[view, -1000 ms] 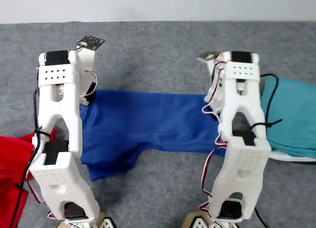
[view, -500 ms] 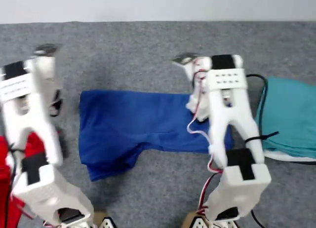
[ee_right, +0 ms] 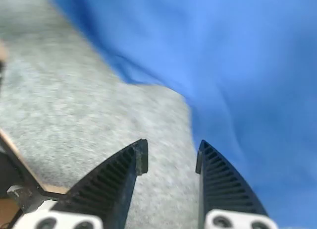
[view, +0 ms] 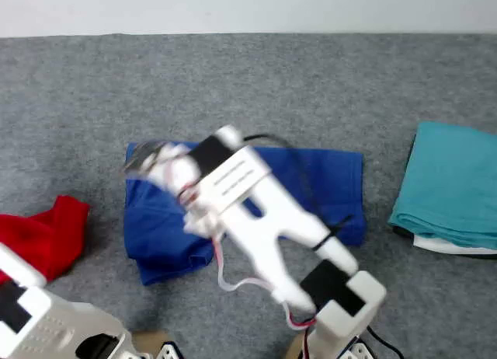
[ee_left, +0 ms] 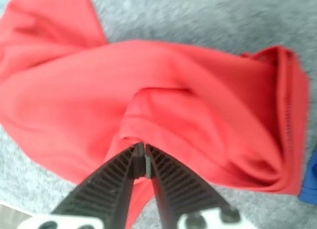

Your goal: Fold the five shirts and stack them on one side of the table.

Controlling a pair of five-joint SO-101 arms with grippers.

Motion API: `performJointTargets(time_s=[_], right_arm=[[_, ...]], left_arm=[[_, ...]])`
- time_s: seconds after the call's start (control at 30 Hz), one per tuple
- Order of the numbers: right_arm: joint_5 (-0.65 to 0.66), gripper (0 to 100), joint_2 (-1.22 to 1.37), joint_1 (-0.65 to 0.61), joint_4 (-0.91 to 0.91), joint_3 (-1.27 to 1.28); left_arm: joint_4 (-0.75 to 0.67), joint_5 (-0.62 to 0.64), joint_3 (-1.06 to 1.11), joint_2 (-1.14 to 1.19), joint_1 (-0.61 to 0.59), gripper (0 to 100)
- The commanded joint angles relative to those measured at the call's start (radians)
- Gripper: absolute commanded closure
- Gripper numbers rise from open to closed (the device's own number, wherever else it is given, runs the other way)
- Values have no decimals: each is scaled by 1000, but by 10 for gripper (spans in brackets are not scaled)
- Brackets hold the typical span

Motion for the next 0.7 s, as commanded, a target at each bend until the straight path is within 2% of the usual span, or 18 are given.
performJointTargets(time_s=[0.0, 0.3, 0.67], right_arm=[[-11, 825, 48, -107, -45, -11], [-37, 824, 162, -237, -163, -12], [-31, 827, 328, -214, -328, -12]], left_arm=[[-25, -12, 1, 17, -43, 992], [-57, -12, -1, 52, -60, 992], [-74, -12, 1, 52, -63, 992]])
